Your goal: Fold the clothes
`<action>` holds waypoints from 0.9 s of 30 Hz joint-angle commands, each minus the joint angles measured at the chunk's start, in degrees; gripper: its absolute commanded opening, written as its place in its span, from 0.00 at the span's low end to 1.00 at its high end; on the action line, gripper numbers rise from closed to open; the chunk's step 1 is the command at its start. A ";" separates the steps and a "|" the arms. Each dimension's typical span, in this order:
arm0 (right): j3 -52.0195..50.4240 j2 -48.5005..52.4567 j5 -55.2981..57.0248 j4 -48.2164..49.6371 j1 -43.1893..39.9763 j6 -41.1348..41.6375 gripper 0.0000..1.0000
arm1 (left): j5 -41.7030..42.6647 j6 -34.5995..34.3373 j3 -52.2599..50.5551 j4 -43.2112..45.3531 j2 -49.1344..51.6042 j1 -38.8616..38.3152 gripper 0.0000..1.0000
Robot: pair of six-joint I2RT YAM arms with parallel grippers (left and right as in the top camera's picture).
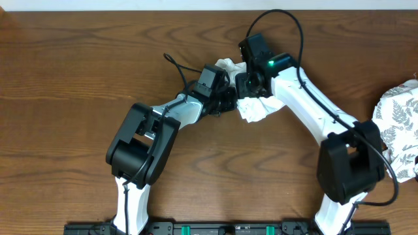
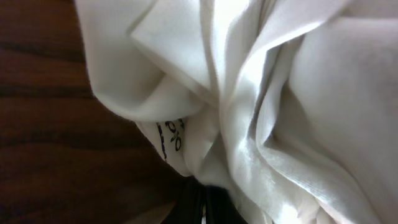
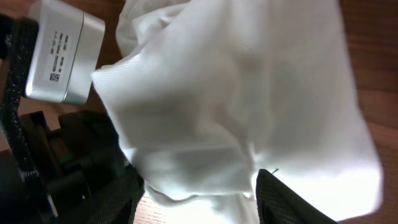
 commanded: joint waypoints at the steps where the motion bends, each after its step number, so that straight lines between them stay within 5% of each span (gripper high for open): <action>1: 1.29 -6.27 5.05 -0.59 -1.90 -0.37 0.56 | -0.66 -0.44 -0.26 -1.31 1.44 -0.55 0.06; 2: 1.29 -7.21 5.77 -0.74 -2.49 -0.37 0.49 | -0.66 -0.44 -0.26 -1.31 1.44 -0.55 0.06; 5: 1.29 -9.14 4.94 -0.68 -5.14 -0.15 0.03 | -0.63 -0.44 -0.26 -1.33 1.44 -0.55 0.06; 14: 0.55 -4.11 -5.90 1.49 -10.27 -0.24 0.01 | -4.72 7.76 -0.26 -12.07 -4.83 1.40 0.09; 21: 0.52 3.45 -12.02 2.05 -8.28 -4.42 0.01 | -14.43 15.52 -0.26 -21.77 -15.93 2.43 0.26; 27: 0.52 11.04 -16.20 0.50 -6.32 -11.41 0.01 | -14.86 16.52 -0.24 -22.16 -21.66 2.40 0.38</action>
